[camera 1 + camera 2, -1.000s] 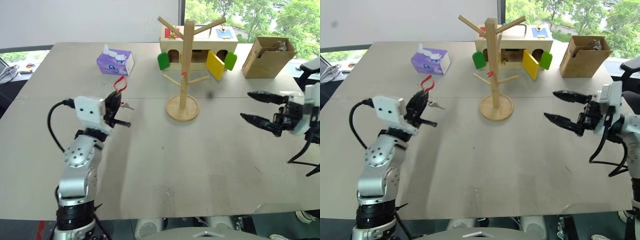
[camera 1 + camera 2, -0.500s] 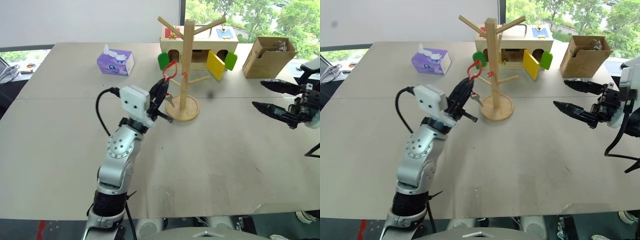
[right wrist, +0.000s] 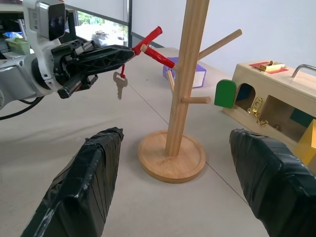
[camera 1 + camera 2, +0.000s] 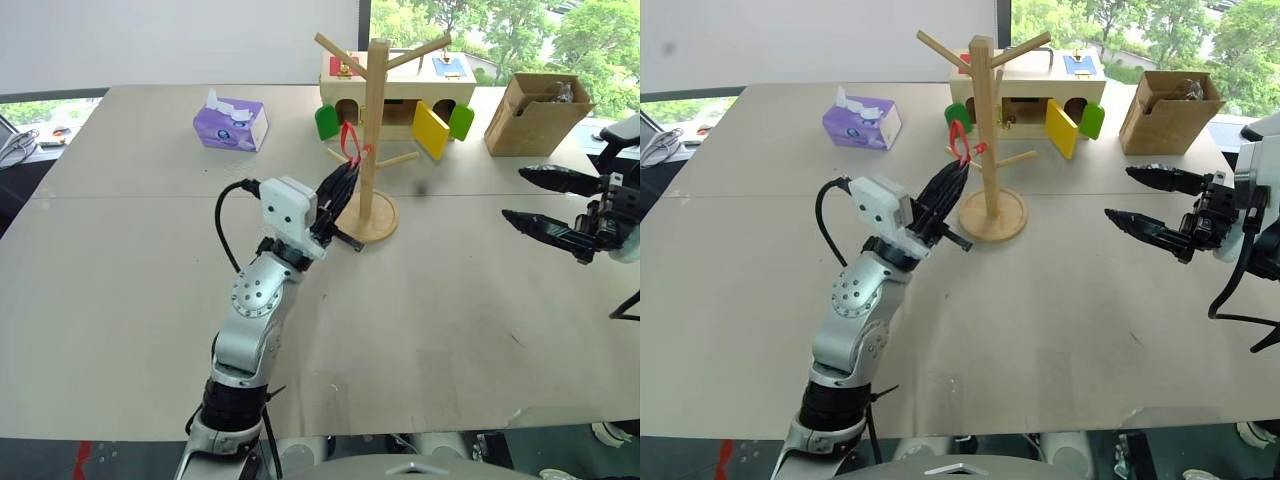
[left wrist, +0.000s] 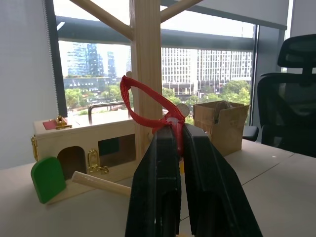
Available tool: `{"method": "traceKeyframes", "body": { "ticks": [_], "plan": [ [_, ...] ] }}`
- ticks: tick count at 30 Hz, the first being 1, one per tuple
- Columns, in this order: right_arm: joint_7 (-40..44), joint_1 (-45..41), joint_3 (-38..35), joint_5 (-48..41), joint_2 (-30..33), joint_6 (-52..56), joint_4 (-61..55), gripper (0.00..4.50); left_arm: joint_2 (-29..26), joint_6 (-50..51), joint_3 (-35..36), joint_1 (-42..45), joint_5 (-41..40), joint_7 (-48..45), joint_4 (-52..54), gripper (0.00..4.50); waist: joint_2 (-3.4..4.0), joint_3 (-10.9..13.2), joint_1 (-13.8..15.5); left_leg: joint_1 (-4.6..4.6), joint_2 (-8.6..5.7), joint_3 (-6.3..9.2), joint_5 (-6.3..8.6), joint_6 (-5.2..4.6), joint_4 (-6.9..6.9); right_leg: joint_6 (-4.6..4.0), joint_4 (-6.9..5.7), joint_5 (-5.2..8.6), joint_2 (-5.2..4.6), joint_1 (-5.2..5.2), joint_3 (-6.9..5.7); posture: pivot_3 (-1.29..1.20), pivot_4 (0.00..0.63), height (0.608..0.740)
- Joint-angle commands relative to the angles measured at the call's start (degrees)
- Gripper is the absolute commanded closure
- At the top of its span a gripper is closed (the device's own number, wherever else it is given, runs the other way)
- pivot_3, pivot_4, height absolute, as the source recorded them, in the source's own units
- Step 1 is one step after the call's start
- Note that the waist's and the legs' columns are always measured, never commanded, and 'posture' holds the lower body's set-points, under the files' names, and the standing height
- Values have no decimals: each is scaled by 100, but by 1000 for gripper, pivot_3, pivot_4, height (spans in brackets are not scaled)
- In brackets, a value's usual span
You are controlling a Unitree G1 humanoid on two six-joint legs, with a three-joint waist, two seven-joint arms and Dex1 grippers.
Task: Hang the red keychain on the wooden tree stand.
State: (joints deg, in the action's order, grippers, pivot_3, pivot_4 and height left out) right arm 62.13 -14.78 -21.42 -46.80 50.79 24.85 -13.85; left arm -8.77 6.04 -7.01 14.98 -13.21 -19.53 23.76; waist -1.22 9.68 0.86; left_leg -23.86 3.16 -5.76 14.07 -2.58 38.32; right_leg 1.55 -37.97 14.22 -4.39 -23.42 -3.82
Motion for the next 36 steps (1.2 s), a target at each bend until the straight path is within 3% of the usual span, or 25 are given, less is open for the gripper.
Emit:
{"method": "traceKeyframes", "body": {
  "ticks": [1,11,27,31,36],
  "plan": [
    [-8,-30,-222,-39,27,-48,-142,757,-38,31,49,-87,-157,-63,432,4452,0,0,0,0,0,0,0,0,0,0,0,0,0,0,0,0,150,740],
    [-41,-19,-195,-64,-10,-17,-184,757,-214,146,-33,-184,-40,-84,399,4452,0,0,1,0,-1,1,0,0,0,0,0,0,1,0,0,0,150,740],
    [-250,75,-228,-80,-102,-37,-361,757,217,-56,-68,688,533,230,-1139,4452,-1,0,3,0,-5,3,0,0,1,0,1,0,5,0,-1,0,150,740],
    [-286,81,-202,-62,-141,-53,-395,757,274,-200,-5,783,538,234,-1265,3038,-1,0,3,0,-4,2,0,0,1,0,0,0,4,0,-1,0,150,740],
    [-375,89,-148,8,-231,-77,-387,757,301,-184,30,731,604,320,-1212,548,-1,0,4,0,-4,2,-1,1,1,0,1,0,4,0,-1,0,150,740]
  ]
}}
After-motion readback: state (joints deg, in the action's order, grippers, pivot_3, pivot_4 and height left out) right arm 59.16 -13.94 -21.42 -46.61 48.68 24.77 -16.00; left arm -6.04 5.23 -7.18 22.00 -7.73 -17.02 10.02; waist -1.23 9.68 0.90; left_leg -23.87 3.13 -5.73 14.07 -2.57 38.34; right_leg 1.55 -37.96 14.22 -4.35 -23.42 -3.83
